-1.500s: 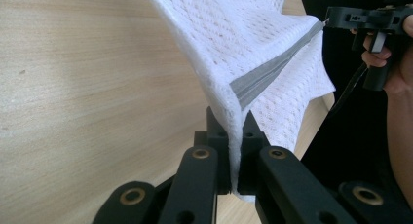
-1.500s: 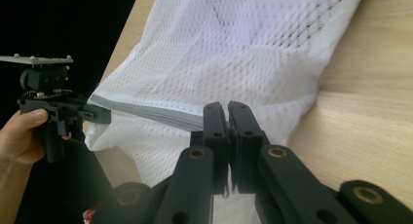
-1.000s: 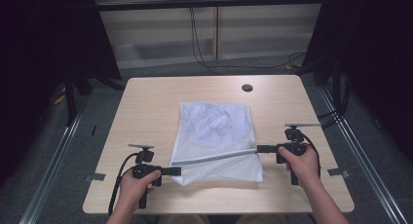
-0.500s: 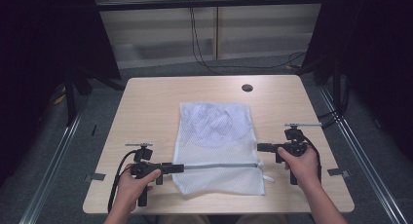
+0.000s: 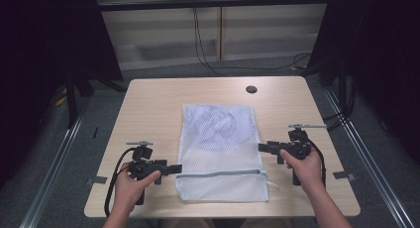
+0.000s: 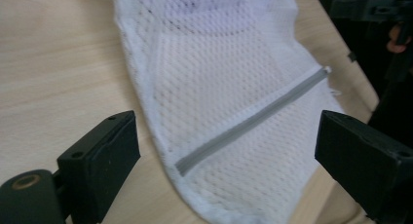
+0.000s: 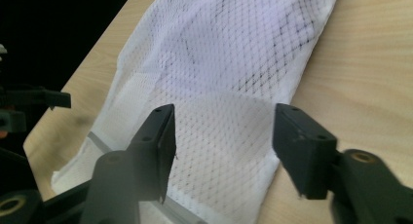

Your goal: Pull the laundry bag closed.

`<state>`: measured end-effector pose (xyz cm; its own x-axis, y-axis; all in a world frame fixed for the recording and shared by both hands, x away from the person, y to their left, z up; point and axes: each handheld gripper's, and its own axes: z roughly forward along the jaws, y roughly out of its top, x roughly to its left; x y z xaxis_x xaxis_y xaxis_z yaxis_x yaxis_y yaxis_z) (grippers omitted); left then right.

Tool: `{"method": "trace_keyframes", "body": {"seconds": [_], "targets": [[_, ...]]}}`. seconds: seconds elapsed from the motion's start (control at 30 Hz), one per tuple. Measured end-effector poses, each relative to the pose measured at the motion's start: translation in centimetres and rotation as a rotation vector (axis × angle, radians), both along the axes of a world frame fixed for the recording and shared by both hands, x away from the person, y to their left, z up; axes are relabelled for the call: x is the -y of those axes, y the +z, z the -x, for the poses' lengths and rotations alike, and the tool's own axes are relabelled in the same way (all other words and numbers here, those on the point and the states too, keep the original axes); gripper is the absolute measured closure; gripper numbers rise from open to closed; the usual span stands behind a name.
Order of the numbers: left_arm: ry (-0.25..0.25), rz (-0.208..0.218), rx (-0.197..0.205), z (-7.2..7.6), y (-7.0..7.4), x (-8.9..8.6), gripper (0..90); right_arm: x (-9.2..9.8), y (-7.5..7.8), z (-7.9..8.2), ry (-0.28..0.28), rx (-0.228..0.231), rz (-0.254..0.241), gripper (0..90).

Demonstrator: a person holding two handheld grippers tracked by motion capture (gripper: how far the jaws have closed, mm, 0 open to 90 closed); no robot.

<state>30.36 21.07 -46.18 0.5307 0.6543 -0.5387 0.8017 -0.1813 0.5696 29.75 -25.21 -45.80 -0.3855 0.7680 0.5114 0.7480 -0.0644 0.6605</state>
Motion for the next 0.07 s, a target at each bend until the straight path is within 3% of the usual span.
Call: {"method": "trace_keyframes", "body": {"seconds": [0.07], "targets": [[0.009, -0.005, 0.008, -0.09, -0.07, -0.02, 8.8, 0.03, -0.13, -0.06, -0.004, 0.006, 0.03, 33.9]]}}
